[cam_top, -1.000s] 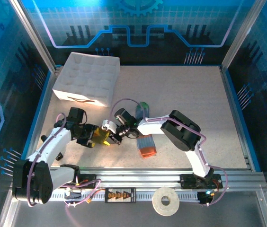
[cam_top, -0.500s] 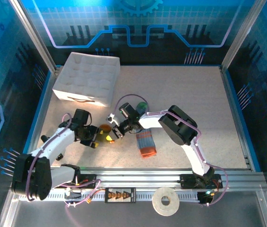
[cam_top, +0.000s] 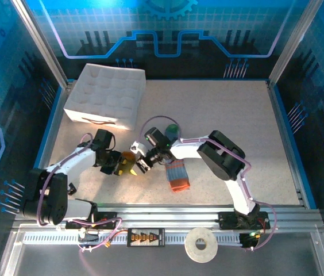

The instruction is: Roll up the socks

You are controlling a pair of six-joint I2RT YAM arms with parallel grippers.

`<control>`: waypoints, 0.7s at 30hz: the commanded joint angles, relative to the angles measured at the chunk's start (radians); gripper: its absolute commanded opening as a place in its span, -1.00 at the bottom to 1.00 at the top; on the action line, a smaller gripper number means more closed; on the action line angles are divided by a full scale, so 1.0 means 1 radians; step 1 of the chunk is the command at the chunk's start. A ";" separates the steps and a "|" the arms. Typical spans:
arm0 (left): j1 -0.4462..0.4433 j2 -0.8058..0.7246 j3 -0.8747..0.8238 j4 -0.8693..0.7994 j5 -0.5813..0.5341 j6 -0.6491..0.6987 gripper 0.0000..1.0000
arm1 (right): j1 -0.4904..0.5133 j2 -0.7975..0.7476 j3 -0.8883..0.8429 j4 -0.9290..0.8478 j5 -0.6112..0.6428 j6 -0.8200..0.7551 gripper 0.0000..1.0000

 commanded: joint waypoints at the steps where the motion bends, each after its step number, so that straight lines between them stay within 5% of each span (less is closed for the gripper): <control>1: -0.010 0.077 -0.049 -0.231 -0.122 -0.010 -0.33 | 0.032 -0.117 -0.134 0.101 0.230 -0.183 0.03; 5: -0.006 0.092 -0.024 -0.237 -0.113 -0.005 -0.32 | 0.110 -0.250 -0.312 0.379 0.485 -0.403 0.25; 8: -0.006 0.113 -0.005 -0.239 -0.104 0.007 -0.33 | 0.168 -0.261 -0.316 0.380 0.613 -0.564 0.28; 15: 0.001 0.159 0.036 -0.242 -0.085 0.035 -0.31 | 0.256 -0.171 -0.235 0.367 0.749 -0.800 0.27; 21: 0.010 0.182 0.063 -0.240 -0.072 0.057 -0.31 | 0.278 -0.074 -0.152 0.305 0.800 -0.831 0.09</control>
